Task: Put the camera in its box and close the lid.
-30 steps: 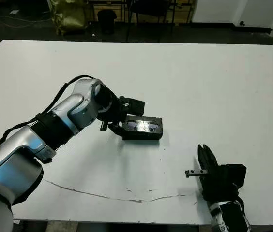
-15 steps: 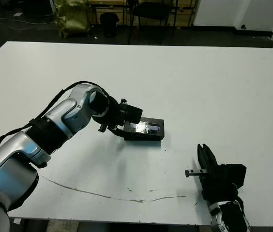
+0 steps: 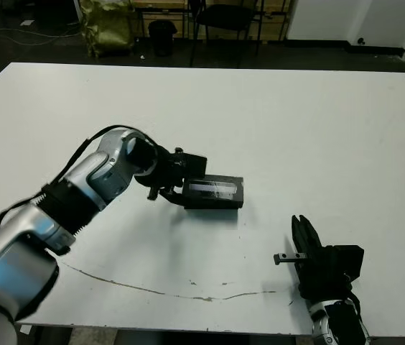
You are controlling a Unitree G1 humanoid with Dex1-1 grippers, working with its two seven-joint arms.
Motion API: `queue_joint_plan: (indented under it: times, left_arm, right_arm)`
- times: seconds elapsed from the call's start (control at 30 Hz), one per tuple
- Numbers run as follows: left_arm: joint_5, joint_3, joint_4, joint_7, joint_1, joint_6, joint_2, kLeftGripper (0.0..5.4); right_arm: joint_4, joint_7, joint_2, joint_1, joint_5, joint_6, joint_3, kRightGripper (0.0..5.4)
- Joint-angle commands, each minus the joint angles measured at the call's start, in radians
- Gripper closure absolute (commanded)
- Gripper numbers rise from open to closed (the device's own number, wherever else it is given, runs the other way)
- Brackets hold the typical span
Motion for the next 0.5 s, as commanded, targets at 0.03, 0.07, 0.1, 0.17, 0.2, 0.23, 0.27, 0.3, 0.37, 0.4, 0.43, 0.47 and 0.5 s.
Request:
queue_joint_plan:
  times: [0.03,0.07,0.1,0.17,0.2,0.23,0.27,0.3,0.37,0.4,0.43,0.47,0.5]
  left_arm:
    - [-0.068,0.086,-0.010,0.073,0.099,0.293,-0.043,3.46]
    - [-0.083,0.108,-0.042,0.083,0.101,0.323,-0.041,3.46]
    - [-0.101,0.129,-0.075,0.094,0.104,0.354,-0.040,3.46]
    - [-0.135,0.165,-0.133,0.117,0.108,0.416,-0.037,3.47]
    - [-0.150,0.176,-0.154,0.127,0.108,0.445,-0.036,3.47]
    - [-0.165,0.186,-0.177,0.139,0.106,0.479,-0.036,3.47]
    - [-0.181,0.195,-0.201,0.149,0.104,0.509,-0.033,3.47]
    - [-0.196,0.204,-0.224,0.158,0.103,0.532,-0.030,3.47]
    - [-0.230,0.220,-0.265,0.168,0.099,0.569,-0.020,3.47]
    - [-0.243,0.225,-0.289,0.176,0.097,0.588,-0.015,3.47]
    - [-0.258,0.230,-0.307,0.182,0.096,0.597,-0.008,3.47]
    - [-0.274,0.234,-0.324,0.180,0.096,0.595,0.002,3.47]
    - [-0.283,0.233,-0.338,0.178,0.097,0.575,0.015,3.47]
  right_arm:
    - [0.018,-0.008,-0.002,0.018,-0.008,0.008,-0.006,5.40]
    - [0.027,-0.003,-0.002,0.015,-0.003,-0.002,-0.008,5.40]
    - [0.025,-0.006,-0.001,0.014,-0.004,0.006,-0.008,5.40]
    - [-0.004,-0.022,0.005,0.022,-0.013,0.047,-0.002,5.40]
    - [-0.008,-0.026,0.006,0.024,-0.017,0.051,0.000,5.40]
    - [-0.004,-0.020,0.004,0.024,-0.015,0.038,0.000,5.40]
    - [0.005,-0.017,0.001,0.022,-0.017,0.022,0.000,5.40]
    - [0.011,-0.014,-0.001,0.020,-0.017,0.012,-0.001,5.40]
    - [0.028,-0.009,0.004,0.017,-0.001,-0.002,-0.005,5.40]
    - [0.039,-0.003,0.005,0.015,0.004,-0.017,-0.007,5.40]
    - [0.041,-0.003,0.004,0.014,0.003,-0.021,-0.006,5.40]
    - [0.035,-0.006,0.006,0.015,0.006,-0.010,-0.006,5.40]
    - [0.036,-0.006,0.005,0.015,0.006,-0.008,-0.007,5.40]
